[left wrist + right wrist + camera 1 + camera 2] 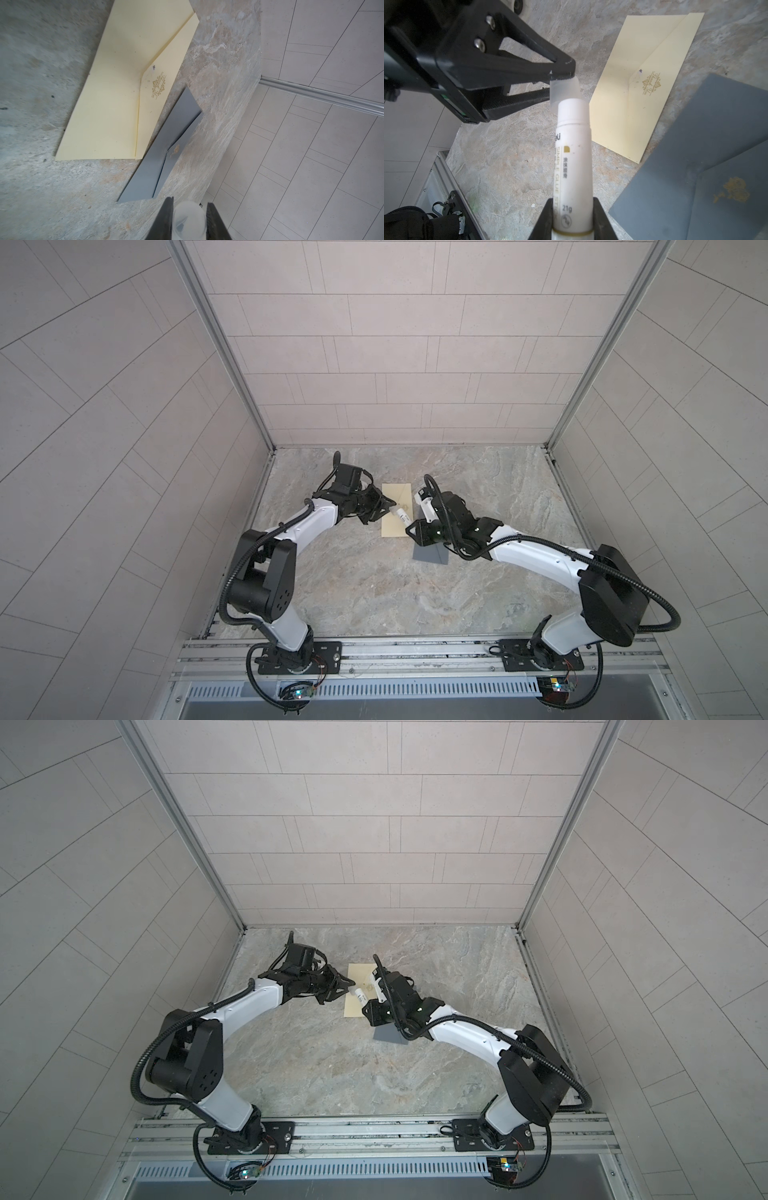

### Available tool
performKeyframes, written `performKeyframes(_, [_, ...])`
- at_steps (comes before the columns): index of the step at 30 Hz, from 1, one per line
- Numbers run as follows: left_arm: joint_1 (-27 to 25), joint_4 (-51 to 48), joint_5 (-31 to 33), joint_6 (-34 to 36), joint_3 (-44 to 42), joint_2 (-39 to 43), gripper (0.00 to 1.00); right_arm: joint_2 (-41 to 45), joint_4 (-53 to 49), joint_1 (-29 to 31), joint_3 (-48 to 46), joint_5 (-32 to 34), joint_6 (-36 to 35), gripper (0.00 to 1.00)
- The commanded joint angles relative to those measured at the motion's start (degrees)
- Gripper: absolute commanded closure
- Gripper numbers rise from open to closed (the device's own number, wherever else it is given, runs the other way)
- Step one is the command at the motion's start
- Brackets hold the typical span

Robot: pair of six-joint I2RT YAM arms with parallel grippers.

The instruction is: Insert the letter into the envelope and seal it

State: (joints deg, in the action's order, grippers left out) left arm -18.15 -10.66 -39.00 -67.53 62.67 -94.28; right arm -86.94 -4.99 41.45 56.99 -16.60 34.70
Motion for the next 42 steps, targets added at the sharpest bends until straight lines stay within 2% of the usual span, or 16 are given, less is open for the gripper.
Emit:
performKeyframes(1, [-0.23,-0.57,-0.61,0.42,0.9,-0.11,0.89,1.87,-0.56,-0.13,-0.46,0.56,-0.68,1.0])
performKeyframes(27, [-0.29,-0.57,-0.55,0.82,0.71,0.24,0.89,-0.43,2.34,1.06,-1.82,0.6,1.03,1.0])
performKeyframes(42, [-0.5,-0.61,-0.72,0.97,0.45,0.24,0.89,-2.71,1.58,1.03,2.16,-0.28,0.11,1.0])
